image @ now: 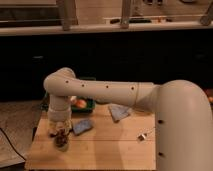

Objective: Place grapes in plastic cup

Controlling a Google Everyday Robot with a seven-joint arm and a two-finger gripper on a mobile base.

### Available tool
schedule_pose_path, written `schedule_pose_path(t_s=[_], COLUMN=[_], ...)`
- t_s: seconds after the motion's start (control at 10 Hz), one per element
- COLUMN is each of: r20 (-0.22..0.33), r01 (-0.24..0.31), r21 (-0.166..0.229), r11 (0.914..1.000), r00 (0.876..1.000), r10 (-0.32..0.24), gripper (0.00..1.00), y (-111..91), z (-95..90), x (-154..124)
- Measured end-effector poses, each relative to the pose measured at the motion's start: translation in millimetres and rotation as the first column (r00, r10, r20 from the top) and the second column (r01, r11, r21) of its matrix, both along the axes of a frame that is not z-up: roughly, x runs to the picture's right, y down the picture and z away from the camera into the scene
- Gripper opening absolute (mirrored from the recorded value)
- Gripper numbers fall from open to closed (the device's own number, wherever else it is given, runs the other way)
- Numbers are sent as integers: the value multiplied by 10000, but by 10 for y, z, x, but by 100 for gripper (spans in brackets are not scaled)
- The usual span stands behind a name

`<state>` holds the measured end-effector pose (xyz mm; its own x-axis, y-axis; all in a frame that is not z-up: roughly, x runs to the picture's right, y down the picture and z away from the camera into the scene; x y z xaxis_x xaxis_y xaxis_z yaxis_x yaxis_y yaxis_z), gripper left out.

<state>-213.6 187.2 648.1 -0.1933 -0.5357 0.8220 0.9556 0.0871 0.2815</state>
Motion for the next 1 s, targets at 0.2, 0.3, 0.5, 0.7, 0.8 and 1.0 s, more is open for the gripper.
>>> schedule_pose_path(t_s=[0.2,0.3,0.5,0.7,0.8,1.0], r20=[-106,-169,-289,-359,-390,-464], r01=[3,8,20,45,61,76], r21=[-30,-51,-92,-126,-152,-216], r11=[10000,10000,10000,9999,9999,9997], r00=[9999,9999,9996,9993,9992,9989], r10=[-3,-8,-23,-50,-66,-86], gripper=[80,80,80,80,80,80], y=[-20,-30,-52,-71,-86,-104], z=[3,4,5,15,25,43], x=[-46,-69,-123,-170,-190,-202])
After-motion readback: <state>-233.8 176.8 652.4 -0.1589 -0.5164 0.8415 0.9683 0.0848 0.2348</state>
